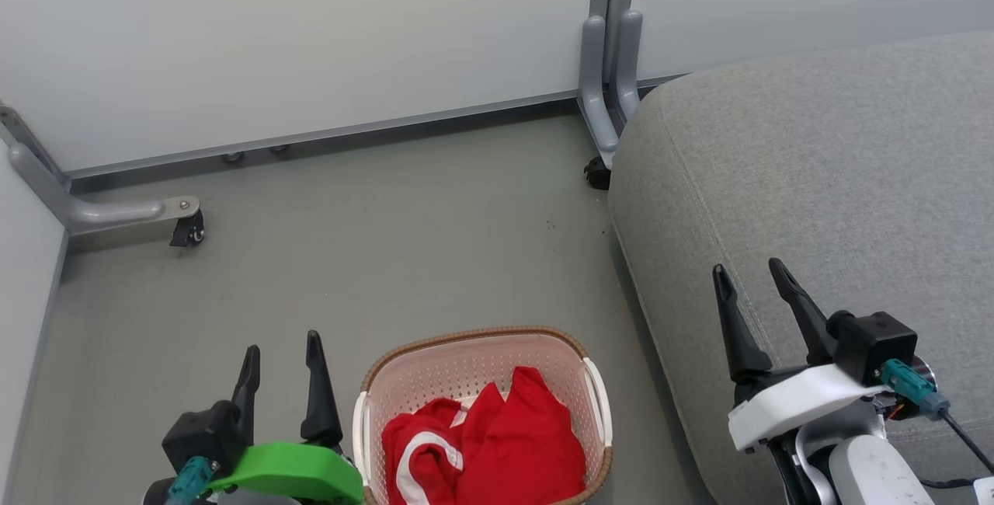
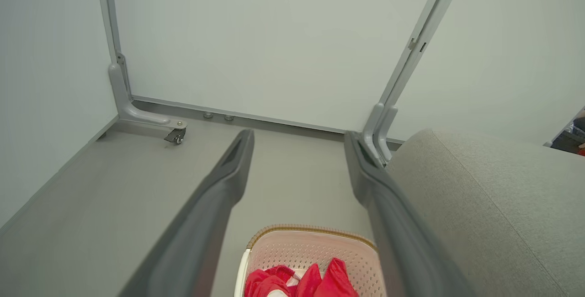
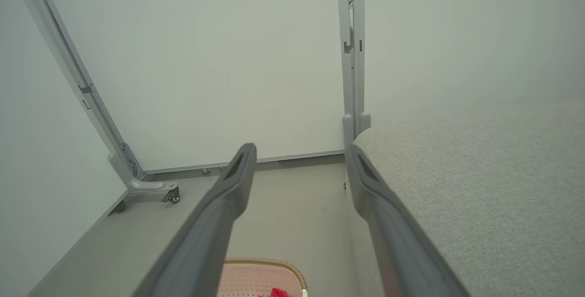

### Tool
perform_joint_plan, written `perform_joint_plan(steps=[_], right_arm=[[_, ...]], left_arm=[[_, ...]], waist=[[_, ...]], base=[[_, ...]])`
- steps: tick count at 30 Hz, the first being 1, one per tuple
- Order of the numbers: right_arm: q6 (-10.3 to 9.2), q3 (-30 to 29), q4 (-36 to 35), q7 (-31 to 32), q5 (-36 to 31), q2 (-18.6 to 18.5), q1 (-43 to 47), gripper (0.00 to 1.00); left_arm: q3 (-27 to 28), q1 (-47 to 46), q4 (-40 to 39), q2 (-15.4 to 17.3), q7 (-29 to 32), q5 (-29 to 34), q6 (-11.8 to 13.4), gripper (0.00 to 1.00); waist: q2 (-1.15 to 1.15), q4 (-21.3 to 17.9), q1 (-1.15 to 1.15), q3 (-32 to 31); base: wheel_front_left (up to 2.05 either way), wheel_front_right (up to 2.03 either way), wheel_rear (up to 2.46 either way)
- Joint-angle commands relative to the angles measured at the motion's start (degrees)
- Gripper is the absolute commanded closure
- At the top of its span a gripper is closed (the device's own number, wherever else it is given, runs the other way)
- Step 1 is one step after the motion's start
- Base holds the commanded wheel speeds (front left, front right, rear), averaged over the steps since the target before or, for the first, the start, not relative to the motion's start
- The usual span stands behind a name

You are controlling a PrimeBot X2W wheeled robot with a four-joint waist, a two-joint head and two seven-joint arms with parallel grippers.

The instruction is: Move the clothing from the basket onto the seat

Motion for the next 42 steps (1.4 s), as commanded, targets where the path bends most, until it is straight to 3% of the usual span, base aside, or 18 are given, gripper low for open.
perform_joint_plan(steps=[1,5,15,25,34,42], right_arm=[[0.01,0.25,-0.33,-0.63,-1.85,-0.11,-0.26,0.00],[0.01,0.66,-0.05,-1.19,-4.48,-0.01,-0.03,0.00],[0.01,1.19,0.89,-2.45,-10.00,0.23,0.14,0.00],[0.01,1.40,0.74,-3.64,-6.99,1.10,0.96,0.00],[0.01,2.40,4.32,-4.57,-13.87,0.53,0.54,0.00],[0.01,2.70,4.50,-5.45,-15.13,1.18,0.31,0.00]], left_arm=[[-0.64,0.42,0.31,0.72,-0.55,1.69,0.52,0.00],[-1.78,0.44,0.79,0.80,-1.13,2.28,-1.27,0.00],[-2.20,1.11,0.57,0.63,-2.38,8.06,-0.40,0.00],[1.42,2.43,0.02,0.08,-3.50,4.31,-4.30,0.00],[-0.31,3.71,2.81,0.12,-4.48,7.73,-5.27,0.00],[-0.08,3.58,4.75,0.16,-5.31,7.07,-6.29,0.00]], waist=[[0.00,-0.04,0.00,-0.07],[0.00,-0.12,0.00,-0.21],[0.00,-0.32,0.00,-0.43],[0.00,-0.37,0.00,-0.78],[0.00,-0.43,0.00,-1.50],[0.00,-0.51,0.00,-1.84]], base=[[0.00,0.00,0.00],[0.00,0.00,0.00],[0.00,0.00,0.00],[0.00,0.00,0.00],[0.00,0.00,0.00],[0.00,0.00,0.00]])
